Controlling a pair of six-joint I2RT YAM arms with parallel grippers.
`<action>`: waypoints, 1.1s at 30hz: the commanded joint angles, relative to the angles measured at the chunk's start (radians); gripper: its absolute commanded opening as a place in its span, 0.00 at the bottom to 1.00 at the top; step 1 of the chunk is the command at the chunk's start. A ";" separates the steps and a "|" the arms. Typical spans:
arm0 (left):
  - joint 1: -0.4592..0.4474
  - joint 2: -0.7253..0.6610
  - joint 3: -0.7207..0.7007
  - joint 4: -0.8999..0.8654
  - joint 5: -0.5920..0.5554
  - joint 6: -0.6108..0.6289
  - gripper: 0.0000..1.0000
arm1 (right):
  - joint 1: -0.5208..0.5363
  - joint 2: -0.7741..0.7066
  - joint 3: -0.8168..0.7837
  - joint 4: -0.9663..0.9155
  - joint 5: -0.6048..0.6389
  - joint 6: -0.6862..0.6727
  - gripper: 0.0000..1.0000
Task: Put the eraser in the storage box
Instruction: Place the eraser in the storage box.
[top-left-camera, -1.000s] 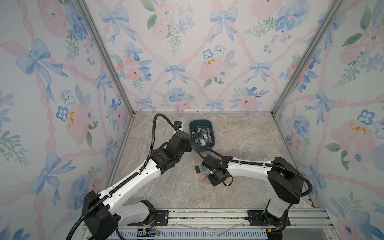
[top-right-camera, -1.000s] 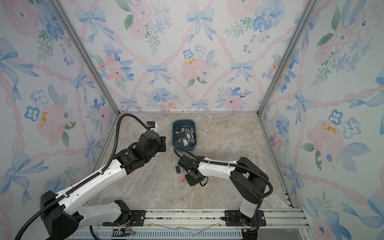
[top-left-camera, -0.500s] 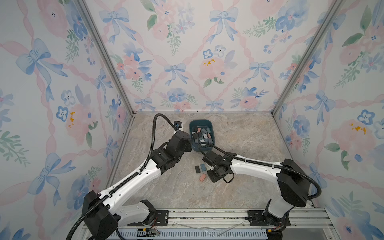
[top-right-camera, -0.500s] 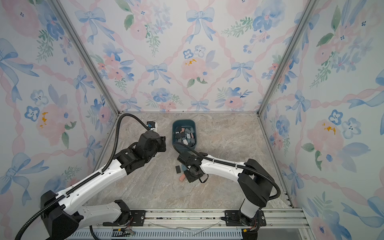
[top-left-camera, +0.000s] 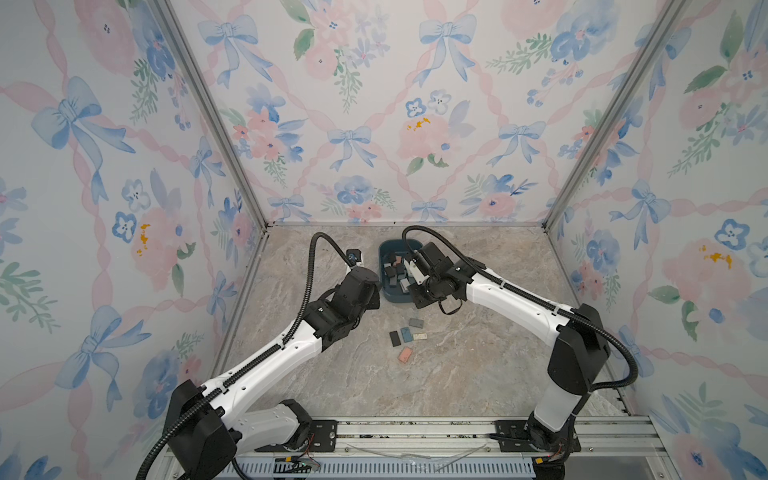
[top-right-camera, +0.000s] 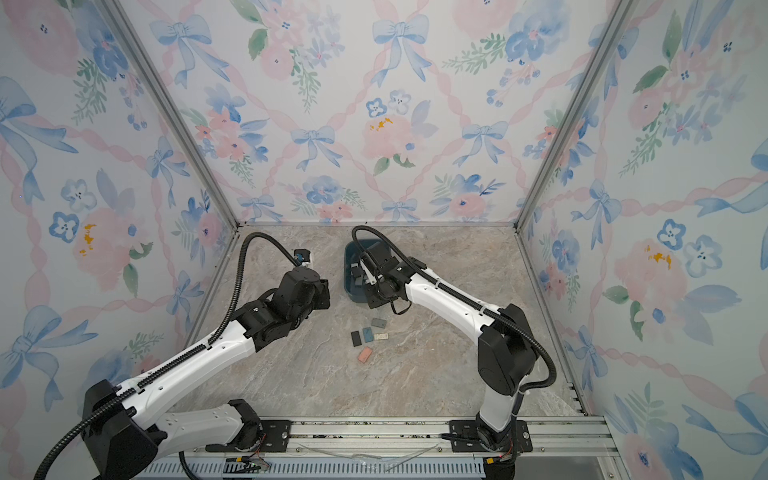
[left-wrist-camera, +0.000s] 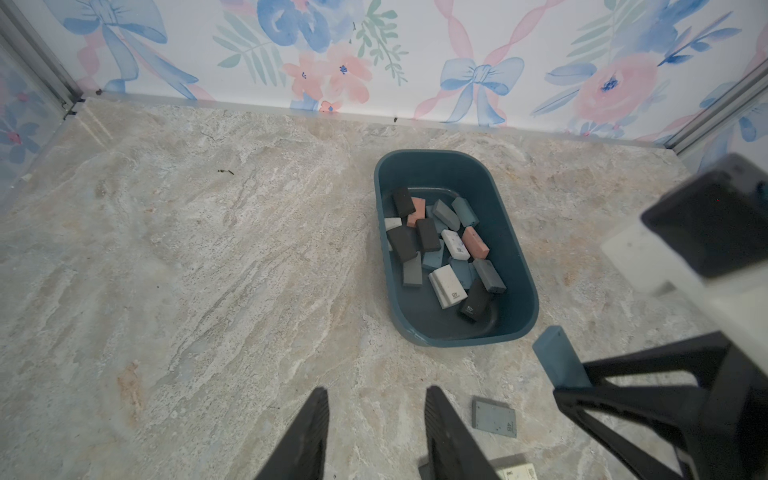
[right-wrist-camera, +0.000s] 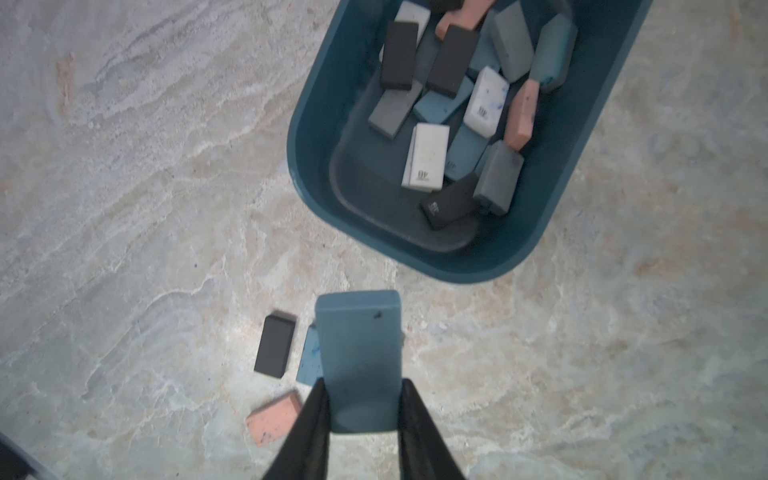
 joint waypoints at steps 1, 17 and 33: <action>0.009 -0.032 -0.022 0.011 -0.018 -0.018 0.41 | -0.025 0.098 0.113 -0.004 -0.022 -0.037 0.29; 0.014 -0.023 -0.059 0.012 -0.029 -0.037 0.39 | -0.098 0.680 0.845 -0.194 -0.038 -0.005 0.27; 0.022 -0.041 -0.082 0.010 -0.055 -0.024 0.39 | -0.153 0.834 0.995 -0.119 -0.086 0.073 0.29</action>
